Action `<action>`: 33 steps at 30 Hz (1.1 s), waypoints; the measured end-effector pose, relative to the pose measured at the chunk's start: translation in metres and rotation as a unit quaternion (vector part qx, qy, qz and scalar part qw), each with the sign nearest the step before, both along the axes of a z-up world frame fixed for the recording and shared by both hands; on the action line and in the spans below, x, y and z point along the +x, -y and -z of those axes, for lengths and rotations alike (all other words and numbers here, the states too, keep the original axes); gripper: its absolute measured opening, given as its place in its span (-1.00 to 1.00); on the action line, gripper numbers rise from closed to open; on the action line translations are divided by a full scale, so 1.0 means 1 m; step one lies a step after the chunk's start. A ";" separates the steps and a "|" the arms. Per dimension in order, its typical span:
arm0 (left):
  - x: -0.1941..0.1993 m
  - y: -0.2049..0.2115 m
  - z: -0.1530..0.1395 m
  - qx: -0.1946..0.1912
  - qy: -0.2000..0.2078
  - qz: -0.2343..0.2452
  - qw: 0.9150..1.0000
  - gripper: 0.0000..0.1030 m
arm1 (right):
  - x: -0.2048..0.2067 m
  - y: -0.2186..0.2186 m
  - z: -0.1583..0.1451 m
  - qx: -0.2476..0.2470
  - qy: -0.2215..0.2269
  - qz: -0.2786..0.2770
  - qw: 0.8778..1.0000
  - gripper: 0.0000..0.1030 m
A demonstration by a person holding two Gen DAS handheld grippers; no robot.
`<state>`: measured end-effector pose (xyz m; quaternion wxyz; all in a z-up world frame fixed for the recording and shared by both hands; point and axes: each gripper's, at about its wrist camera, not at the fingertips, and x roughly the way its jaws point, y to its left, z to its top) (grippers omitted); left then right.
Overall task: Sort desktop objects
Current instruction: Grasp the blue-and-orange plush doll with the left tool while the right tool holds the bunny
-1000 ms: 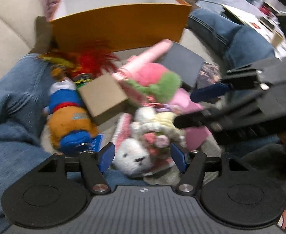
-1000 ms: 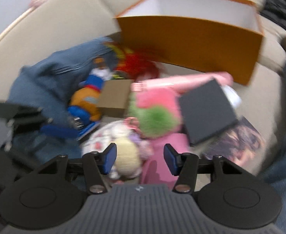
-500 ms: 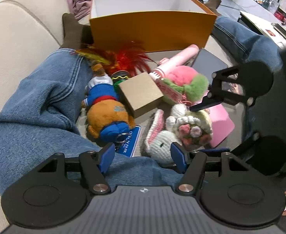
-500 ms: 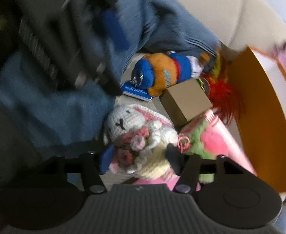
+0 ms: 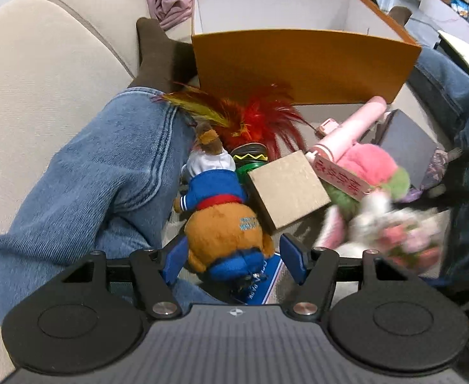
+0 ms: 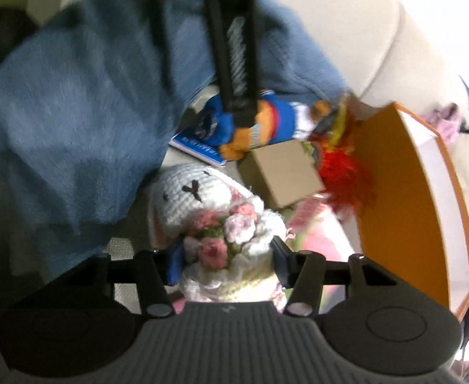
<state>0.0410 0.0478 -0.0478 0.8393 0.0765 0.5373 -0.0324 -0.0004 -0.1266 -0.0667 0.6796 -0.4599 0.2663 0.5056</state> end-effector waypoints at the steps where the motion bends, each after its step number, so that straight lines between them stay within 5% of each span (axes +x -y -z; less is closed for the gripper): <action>1: 0.003 0.000 0.002 0.000 -0.003 0.003 1.000 0.44 | 0.007 0.007 -0.011 0.012 -0.007 0.016 1.000 0.09; 5: 0.015 0.001 0.015 -0.002 -0.021 -0.001 1.000 0.44 | 0.038 0.034 -0.046 0.061 -0.035 0.100 0.992 0.09; 12: 0.031 0.013 0.028 0.013 -0.031 0.000 0.999 0.63 | 0.094 0.064 -0.070 0.151 -0.066 0.251 0.954 0.10; 21: 0.040 -0.002 0.031 -0.049 -0.036 -0.002 0.998 0.75 | 0.077 0.078 -0.051 0.196 -0.131 0.295 0.926 0.10; 26: 0.026 -0.007 0.026 -0.058 -0.005 -0.025 0.998 0.13 | 0.072 0.078 -0.047 0.205 -0.145 0.310 0.917 0.11; 33: 0.012 -0.009 0.013 -0.104 -0.010 -0.019 0.994 0.03 | 0.071 0.079 -0.046 0.210 -0.145 0.313 0.915 0.11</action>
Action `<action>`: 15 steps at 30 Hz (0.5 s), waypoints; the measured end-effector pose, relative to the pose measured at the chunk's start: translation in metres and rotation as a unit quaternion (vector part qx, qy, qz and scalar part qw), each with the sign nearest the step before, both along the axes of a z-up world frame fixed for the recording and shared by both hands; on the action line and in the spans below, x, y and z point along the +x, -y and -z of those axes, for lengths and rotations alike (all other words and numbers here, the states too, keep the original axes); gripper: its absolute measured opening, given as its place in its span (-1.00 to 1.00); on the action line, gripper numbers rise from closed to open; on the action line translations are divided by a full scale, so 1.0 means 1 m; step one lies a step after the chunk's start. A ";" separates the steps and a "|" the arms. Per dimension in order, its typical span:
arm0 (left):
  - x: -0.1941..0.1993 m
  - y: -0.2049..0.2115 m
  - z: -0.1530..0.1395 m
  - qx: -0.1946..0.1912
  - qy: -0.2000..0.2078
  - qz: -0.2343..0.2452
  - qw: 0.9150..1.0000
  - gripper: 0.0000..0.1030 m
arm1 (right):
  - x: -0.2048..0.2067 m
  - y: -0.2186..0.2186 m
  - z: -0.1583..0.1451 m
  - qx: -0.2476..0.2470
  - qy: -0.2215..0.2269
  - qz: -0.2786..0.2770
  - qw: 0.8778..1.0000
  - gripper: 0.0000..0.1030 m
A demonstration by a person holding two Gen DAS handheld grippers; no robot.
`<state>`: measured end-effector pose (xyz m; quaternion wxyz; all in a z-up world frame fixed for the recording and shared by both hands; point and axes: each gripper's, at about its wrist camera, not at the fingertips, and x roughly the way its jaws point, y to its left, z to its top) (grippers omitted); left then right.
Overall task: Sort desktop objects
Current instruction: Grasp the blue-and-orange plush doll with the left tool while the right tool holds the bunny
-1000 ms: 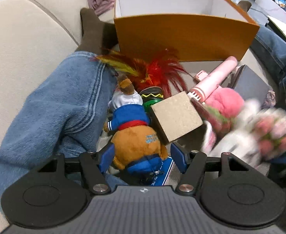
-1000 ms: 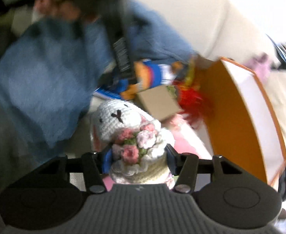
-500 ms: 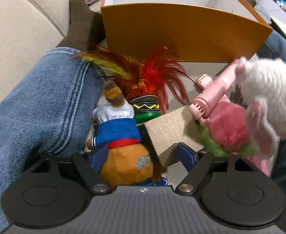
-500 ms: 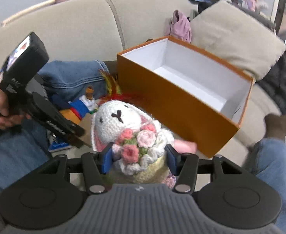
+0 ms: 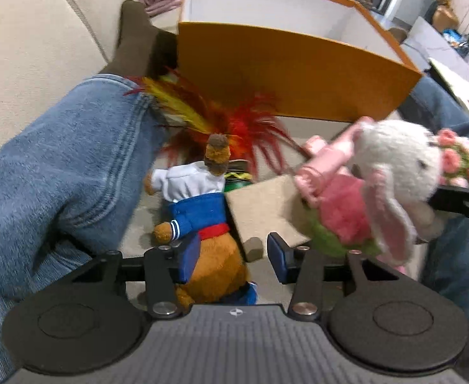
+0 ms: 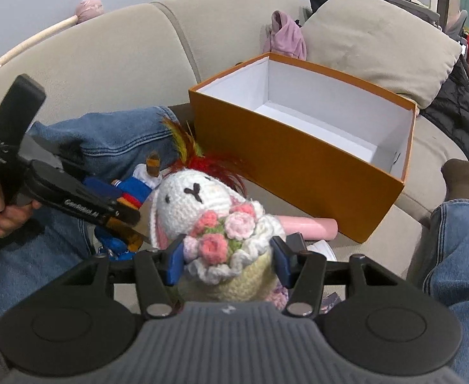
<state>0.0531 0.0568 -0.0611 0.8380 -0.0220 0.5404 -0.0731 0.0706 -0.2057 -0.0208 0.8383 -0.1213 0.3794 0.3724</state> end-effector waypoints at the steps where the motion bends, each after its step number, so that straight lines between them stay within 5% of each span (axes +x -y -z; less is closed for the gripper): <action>1: 0.000 0.000 -0.001 -0.004 -0.001 0.000 1.000 0.03 | 0.000 0.000 0.000 0.000 0.000 0.000 1.000 0.11; 6: 0.018 -0.002 0.014 0.022 -0.011 -0.019 1.000 0.21 | 0.006 0.001 0.003 -0.002 -0.001 0.025 1.000 0.11; 8: 0.021 0.000 0.017 0.016 -0.016 -0.003 1.000 0.64 | 0.008 0.004 0.001 0.005 -0.001 0.034 0.999 0.11; 10: 0.022 0.009 0.022 0.030 -0.022 0.033 0.999 0.85 | 0.010 0.006 0.000 0.012 -0.004 0.040 0.999 0.11; 15: 0.007 0.037 0.029 0.129 -0.019 0.146 0.981 0.87 | 0.009 0.006 0.003 0.011 -0.011 0.043 0.999 0.11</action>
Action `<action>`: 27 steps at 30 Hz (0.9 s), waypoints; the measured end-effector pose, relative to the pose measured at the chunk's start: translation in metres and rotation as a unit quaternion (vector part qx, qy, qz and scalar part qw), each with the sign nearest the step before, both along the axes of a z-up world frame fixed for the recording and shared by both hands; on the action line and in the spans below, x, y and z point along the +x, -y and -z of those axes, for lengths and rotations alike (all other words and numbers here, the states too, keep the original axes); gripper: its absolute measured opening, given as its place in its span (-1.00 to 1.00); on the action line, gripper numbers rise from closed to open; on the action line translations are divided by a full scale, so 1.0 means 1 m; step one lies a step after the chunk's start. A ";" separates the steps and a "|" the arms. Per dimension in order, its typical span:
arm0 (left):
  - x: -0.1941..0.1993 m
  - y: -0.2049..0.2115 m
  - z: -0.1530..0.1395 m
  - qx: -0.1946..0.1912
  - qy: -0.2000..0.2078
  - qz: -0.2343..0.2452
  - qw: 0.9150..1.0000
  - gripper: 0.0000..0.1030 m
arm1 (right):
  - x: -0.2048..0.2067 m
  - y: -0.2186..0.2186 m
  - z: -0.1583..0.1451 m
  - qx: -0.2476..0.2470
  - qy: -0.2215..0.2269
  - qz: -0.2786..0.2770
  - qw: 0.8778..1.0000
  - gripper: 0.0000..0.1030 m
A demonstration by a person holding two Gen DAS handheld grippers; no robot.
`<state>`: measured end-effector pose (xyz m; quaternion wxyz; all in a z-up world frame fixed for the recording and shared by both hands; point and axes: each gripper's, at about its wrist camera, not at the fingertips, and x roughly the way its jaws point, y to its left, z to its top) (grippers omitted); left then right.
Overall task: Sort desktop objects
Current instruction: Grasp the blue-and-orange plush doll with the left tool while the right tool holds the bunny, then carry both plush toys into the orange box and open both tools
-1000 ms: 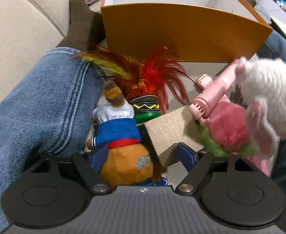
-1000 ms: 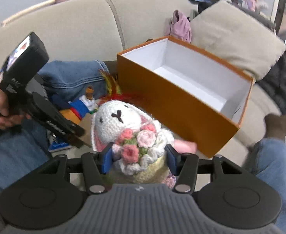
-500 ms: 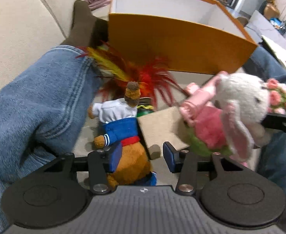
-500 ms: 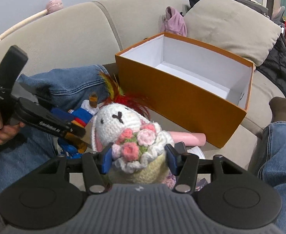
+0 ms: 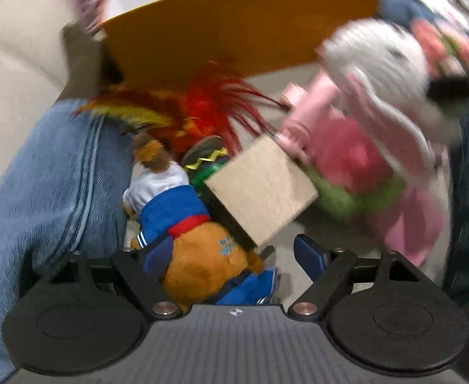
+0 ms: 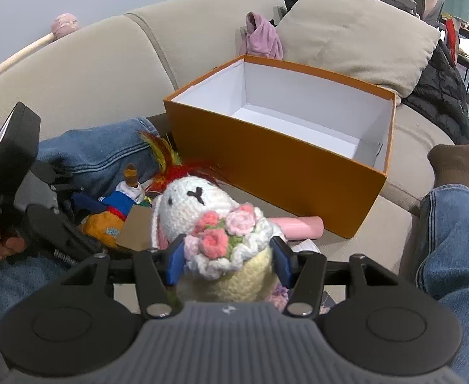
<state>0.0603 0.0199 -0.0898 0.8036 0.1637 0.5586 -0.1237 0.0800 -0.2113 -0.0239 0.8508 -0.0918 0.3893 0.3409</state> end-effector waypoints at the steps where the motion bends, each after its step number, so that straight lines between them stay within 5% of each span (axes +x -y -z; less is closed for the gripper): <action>1: -0.001 0.002 0.002 0.012 0.000 0.006 1.000 0.83 | 0.000 0.000 0.000 0.001 -0.001 0.000 1.000 0.11; 10: 0.001 -0.006 0.015 0.064 0.033 -0.063 0.995 0.21 | -0.001 0.002 0.005 0.005 -0.006 0.008 1.000 0.11; 19: -0.023 -0.029 -0.027 -0.033 0.084 -0.135 0.987 0.07 | 0.010 0.019 0.004 0.026 -0.018 0.031 0.999 0.11; 27: -0.027 -0.029 -0.101 -0.081 0.172 -0.131 0.973 0.07 | 0.034 0.024 -0.021 0.080 -0.032 0.043 0.995 0.11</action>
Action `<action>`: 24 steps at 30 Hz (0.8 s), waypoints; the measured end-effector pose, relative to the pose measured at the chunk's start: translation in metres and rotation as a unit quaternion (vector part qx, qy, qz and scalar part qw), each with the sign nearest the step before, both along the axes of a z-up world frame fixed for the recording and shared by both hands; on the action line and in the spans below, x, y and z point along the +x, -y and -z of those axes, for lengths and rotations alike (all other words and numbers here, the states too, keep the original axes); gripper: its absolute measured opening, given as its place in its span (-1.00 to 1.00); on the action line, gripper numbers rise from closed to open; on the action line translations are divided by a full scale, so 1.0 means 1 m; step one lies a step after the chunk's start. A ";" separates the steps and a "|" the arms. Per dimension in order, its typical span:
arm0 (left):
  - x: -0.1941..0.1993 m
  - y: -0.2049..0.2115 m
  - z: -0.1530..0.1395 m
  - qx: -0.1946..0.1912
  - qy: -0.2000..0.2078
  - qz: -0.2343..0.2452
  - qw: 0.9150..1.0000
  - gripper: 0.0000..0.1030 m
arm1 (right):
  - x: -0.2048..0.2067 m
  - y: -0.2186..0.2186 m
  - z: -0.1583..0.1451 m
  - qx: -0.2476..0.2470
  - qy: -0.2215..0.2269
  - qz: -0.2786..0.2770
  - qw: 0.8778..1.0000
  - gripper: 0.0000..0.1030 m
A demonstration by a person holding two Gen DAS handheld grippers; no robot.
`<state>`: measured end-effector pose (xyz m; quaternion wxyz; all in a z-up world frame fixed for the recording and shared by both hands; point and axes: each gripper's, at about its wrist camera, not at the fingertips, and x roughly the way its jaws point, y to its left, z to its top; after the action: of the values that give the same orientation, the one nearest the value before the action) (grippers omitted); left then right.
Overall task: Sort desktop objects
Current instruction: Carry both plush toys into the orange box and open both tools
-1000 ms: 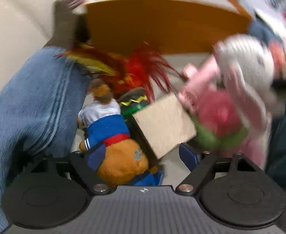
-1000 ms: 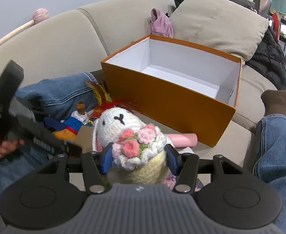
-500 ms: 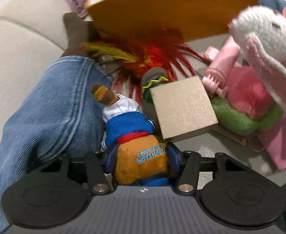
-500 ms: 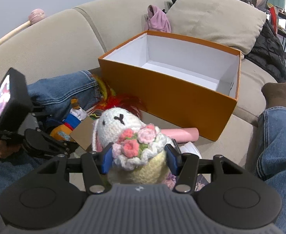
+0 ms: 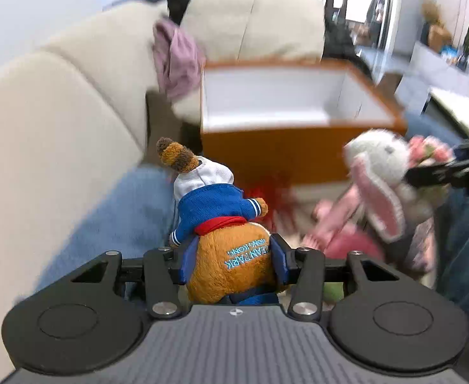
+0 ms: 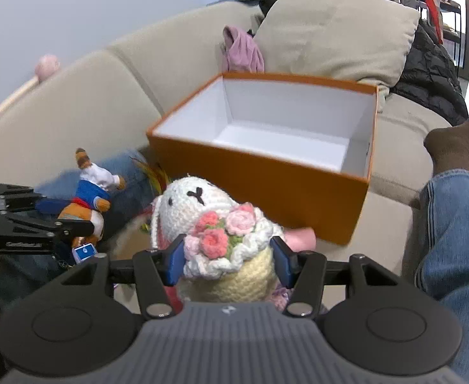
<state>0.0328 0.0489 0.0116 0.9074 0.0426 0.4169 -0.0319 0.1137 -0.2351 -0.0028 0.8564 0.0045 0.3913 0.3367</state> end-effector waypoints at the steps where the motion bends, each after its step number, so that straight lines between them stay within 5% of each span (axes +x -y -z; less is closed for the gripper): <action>1: 0.003 0.000 -0.011 -0.009 0.009 0.005 1.000 0.07 | 0.005 0.001 -0.004 0.009 -0.003 0.002 1.000 0.11; 7: 0.044 0.008 -0.055 -0.032 0.055 0.034 0.997 0.07 | 0.052 0.002 -0.029 0.082 -0.029 0.033 0.996 0.11; 12: 0.103 0.023 -0.059 -0.033 0.064 0.063 0.995 0.07 | 0.100 -0.008 -0.036 0.112 -0.046 0.071 0.990 0.11; 16: 0.158 0.028 -0.035 -0.034 0.023 0.068 0.997 0.07 | 0.147 -0.022 -0.014 0.112 -0.092 0.110 0.983 0.11; 24: 0.234 0.043 0.030 0.024 -0.054 0.102 0.993 0.08 | 0.226 -0.049 0.051 0.093 -0.187 0.158 0.965 0.11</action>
<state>0.2671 0.0056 -0.0182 0.8744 0.1052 0.4592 -0.1165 0.3394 -0.1859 -0.0539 0.8062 0.2089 0.5054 0.2257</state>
